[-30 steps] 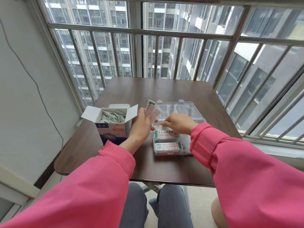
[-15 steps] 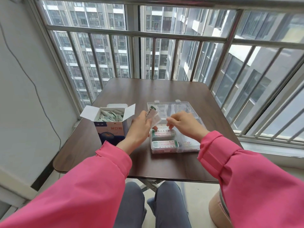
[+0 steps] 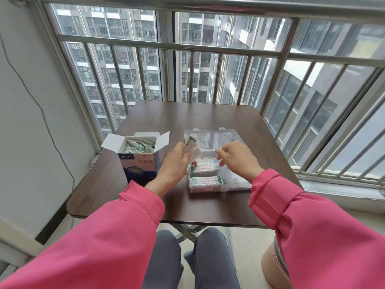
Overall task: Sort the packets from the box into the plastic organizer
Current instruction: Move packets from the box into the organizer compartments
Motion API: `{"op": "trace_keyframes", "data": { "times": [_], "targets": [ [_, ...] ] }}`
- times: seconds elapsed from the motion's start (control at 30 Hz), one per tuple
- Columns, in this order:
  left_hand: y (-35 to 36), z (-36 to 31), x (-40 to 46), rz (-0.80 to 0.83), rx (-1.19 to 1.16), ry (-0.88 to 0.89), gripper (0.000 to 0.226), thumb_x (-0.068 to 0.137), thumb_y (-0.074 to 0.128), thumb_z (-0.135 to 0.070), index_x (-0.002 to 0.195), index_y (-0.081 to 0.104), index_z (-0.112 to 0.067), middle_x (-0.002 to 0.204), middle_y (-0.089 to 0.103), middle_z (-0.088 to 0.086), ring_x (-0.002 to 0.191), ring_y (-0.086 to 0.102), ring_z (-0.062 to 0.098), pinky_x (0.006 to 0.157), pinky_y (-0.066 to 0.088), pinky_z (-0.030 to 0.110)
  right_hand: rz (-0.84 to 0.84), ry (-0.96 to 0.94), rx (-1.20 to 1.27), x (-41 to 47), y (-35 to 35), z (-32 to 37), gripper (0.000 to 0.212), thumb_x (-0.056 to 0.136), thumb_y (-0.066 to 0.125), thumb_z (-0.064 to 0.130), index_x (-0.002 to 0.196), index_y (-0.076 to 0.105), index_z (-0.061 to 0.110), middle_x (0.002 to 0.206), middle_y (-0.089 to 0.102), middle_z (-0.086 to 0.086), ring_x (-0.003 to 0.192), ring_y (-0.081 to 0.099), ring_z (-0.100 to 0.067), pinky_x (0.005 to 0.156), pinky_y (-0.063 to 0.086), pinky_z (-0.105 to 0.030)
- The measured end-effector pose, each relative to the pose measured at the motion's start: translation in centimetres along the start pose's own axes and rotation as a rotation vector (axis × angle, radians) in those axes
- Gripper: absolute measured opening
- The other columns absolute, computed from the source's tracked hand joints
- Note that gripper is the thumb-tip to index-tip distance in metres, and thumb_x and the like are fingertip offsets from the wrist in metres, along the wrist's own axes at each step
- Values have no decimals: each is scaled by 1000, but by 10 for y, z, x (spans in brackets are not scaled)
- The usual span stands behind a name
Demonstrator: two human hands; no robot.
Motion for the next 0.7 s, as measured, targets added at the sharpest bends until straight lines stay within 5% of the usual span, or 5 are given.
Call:
{"op": "trace_keyframes", "data": {
  "times": [0.1,0.2,0.37,0.53,0.7],
  "targets": [
    [-3,-6,-5,5,-69,7,14,98,43,-19,99,49,-6,89,70,8,47,50,6,43,40,13,16,29,-11,-2,0,0,35,93,45,29,82,70,7,78,72,-5,87,63,-24,84,50,-40],
    [-7,-13,-11,21,-229,14,20,92,55,-32,97,52,-12,83,72,0,43,50,4,43,39,13,-41,-5,-24,-2,-7,3,37,95,46,30,88,68,1,86,71,-11,84,63,-26,81,50,-37],
    [-4,-20,-16,147,-541,-23,8,96,50,-15,89,50,-17,73,67,2,43,46,5,40,33,17,142,-62,491,-9,-9,18,11,85,67,13,93,64,7,69,64,1,47,52,-2,39,34,-9],
    [-3,-29,-15,166,-590,-119,24,101,33,-22,88,53,-17,76,68,9,38,47,6,35,30,15,77,-78,623,-9,-6,19,9,80,70,2,87,63,3,64,64,-4,43,52,2,43,37,-10],
    [-7,-29,-17,210,-551,-129,15,98,46,-24,92,58,-17,80,70,3,48,64,11,42,47,18,44,-98,658,-9,-3,19,13,80,70,3,83,62,12,63,63,-4,43,53,2,44,39,-10]
  ]
}}
Point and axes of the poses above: each hand's wrist, its own x-axis towards the middle knuckle, its own y-axis out of the palm, z = x × y, the point moved 2 cm from there along x, towards the middle knuckle
